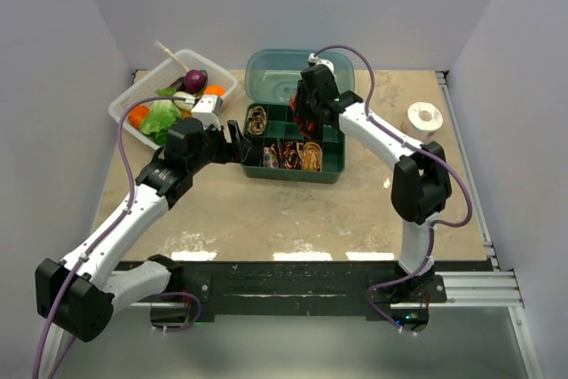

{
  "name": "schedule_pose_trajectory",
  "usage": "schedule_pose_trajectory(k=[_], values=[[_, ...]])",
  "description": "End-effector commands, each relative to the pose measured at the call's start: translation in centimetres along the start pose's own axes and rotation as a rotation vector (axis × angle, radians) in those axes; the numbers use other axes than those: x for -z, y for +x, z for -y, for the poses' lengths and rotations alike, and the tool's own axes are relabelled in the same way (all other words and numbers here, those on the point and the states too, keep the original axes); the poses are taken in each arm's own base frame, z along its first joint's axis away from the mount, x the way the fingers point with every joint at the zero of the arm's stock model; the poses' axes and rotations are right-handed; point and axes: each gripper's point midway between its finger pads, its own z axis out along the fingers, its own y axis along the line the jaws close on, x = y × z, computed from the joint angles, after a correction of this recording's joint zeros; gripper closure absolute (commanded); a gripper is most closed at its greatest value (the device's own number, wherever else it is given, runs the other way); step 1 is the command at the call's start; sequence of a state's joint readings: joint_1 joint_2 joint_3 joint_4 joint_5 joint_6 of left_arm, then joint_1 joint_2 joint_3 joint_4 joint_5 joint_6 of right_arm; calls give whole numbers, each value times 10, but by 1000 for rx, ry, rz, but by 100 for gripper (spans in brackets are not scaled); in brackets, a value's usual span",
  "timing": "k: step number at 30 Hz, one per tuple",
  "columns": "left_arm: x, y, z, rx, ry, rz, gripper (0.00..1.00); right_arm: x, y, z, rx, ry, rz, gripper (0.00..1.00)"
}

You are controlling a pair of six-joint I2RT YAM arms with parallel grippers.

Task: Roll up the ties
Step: Place the tie in the storage box.

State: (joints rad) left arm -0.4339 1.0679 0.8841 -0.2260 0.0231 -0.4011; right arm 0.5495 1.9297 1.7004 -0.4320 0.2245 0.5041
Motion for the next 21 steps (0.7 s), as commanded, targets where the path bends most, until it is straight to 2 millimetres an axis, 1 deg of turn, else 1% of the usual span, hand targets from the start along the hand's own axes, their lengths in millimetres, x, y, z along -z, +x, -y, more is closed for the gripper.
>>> schedule_pose_trajectory(k=[1,3,4,5,6,7,8,10,11,14,15,16,17,19,21], values=[[-1,-7,3,-5,17,35,21,-6,-19,-4,-58,19,68,100],[-1,-4,0,-7,9,32,21,-9,-19,-8,-69,12,68,100],[-1,-3,0,-8,8,29,21,-14,-13,-10,-66,15,57,100],[0,-2,-1,-8,8,29,21,-15,-16,-14,-69,12,64,100],[1,-2,-1,-6,6,29,21,-18,-14,-16,-68,13,60,100],[2,-3,0,-7,9,31,21,-22,-7,-19,-57,16,43,100],[3,-3,0,-5,9,36,21,-24,-9,-23,-56,15,48,100],[4,-3,0,-5,11,37,21,-26,-7,-29,-53,22,48,100],[5,-2,0,-4,11,37,21,-33,0,-26,-52,39,33,100],[8,-2,0,-4,12,40,21,-40,8,-20,-70,82,26,100],[8,-2,0,-4,14,41,21,-40,7,-17,-89,99,31,100],[9,-1,0,-4,14,41,21,-41,13,-12,-90,116,24,100],[9,-2,0,-4,14,42,21,-37,11,-11,-103,119,36,100],[10,-1,1,-4,19,42,21,-38,15,-6,-125,134,44,100],[11,-2,1,-6,23,44,22,-36,12,-3,-142,146,66,100]])
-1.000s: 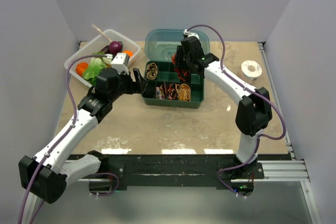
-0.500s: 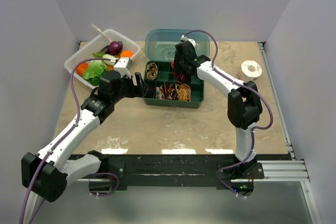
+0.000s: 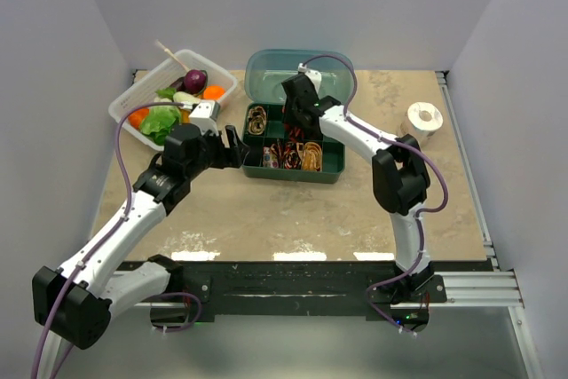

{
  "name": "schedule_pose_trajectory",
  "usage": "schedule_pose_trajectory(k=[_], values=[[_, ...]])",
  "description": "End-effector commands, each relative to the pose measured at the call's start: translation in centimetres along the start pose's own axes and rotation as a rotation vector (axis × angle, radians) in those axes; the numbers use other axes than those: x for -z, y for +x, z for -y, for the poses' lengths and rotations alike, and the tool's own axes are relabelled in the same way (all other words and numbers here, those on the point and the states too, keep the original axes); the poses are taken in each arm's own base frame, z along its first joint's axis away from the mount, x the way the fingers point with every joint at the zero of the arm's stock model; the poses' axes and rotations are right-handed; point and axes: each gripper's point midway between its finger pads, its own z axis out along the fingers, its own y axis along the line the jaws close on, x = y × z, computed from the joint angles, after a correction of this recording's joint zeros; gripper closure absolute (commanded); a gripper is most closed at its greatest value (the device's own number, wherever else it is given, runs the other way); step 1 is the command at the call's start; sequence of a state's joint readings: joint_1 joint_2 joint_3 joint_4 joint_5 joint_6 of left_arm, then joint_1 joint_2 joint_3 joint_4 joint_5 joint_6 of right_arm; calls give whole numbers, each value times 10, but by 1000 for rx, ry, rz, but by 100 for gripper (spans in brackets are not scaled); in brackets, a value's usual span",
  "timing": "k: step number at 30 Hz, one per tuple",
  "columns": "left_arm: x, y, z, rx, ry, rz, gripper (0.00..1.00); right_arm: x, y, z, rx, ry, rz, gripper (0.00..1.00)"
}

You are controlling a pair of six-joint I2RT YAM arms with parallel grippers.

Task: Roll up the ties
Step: Place the tie in the storage box.

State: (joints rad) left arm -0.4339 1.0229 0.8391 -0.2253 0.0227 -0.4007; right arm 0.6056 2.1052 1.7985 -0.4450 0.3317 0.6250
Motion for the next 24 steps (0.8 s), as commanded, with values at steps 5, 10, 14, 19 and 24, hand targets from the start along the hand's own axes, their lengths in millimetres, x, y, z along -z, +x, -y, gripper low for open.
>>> schedule_pose_trajectory(k=[5,10,14,19,24], values=[[3,-8,6,-2,35,39,21,1,-14,16,-92,78,91,100],[3,-9,7,0,39,41,22,-11,-2,20,-84,102,68,100],[4,-7,7,2,40,40,22,-20,5,17,-69,100,47,100],[3,-5,8,6,50,36,22,-29,17,10,-32,113,25,100],[3,-3,10,12,66,35,22,-42,33,5,-4,136,-4,100]])
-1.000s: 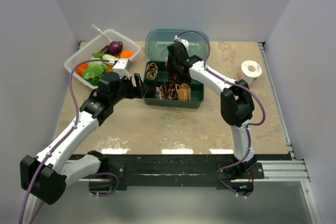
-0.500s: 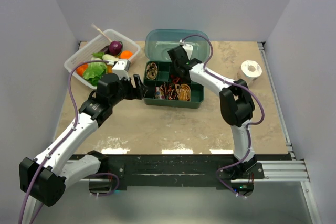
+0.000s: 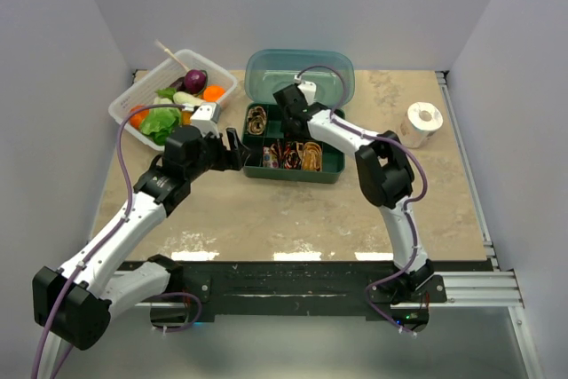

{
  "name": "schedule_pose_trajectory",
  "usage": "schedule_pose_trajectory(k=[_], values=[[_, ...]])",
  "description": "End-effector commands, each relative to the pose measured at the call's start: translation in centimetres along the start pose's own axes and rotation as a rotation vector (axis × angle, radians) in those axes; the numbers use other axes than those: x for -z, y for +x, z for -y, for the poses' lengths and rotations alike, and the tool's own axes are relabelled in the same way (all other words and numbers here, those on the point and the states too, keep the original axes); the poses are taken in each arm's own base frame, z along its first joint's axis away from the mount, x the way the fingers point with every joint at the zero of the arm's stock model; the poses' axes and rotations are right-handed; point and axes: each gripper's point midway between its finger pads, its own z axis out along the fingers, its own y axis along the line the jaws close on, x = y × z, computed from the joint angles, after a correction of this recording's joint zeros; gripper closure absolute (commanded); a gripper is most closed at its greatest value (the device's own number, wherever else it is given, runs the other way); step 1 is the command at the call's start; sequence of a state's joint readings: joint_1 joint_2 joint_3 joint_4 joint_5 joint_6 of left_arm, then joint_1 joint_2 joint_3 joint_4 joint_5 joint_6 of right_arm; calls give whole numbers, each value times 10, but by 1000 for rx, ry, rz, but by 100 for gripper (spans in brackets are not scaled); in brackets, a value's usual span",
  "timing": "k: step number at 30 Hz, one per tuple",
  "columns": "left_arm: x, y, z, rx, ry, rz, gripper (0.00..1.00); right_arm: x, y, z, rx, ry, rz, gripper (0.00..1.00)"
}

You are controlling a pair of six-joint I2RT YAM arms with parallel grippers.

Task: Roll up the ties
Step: Place the tie in the storage box.

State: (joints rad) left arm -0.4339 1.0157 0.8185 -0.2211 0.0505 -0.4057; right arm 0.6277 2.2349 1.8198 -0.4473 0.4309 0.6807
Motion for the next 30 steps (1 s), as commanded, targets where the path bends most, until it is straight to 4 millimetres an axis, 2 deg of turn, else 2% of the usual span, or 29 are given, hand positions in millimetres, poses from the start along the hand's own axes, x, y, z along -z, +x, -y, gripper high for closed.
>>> schedule_pose_trajectory(k=[1,6,10,11,14,15,17,18,23,24,29,30], values=[[3,-12,9,5,47,57,22,-1,-4,-10,-3,19,16,100],[3,-12,10,7,54,62,22,-12,10,0,24,68,-14,100],[3,-12,10,7,54,62,22,-10,13,4,43,76,-26,100],[3,-12,9,8,53,63,22,-9,13,4,49,74,-28,92],[4,-13,10,7,54,62,22,0,7,0,60,46,-29,76],[4,-13,10,7,55,64,22,2,5,-1,63,37,-26,65],[4,-12,11,7,57,63,22,13,-4,-6,66,9,-15,57],[4,-14,11,7,57,66,22,15,-5,-5,64,5,-15,47],[4,-13,13,7,67,62,22,38,-20,-16,42,-66,2,30],[4,-12,13,7,69,62,22,39,-21,-15,43,-68,0,28],[3,-13,15,6,81,60,22,50,-28,-20,43,-91,1,8],[3,-13,15,7,81,60,22,51,-30,-19,46,-90,4,8]])
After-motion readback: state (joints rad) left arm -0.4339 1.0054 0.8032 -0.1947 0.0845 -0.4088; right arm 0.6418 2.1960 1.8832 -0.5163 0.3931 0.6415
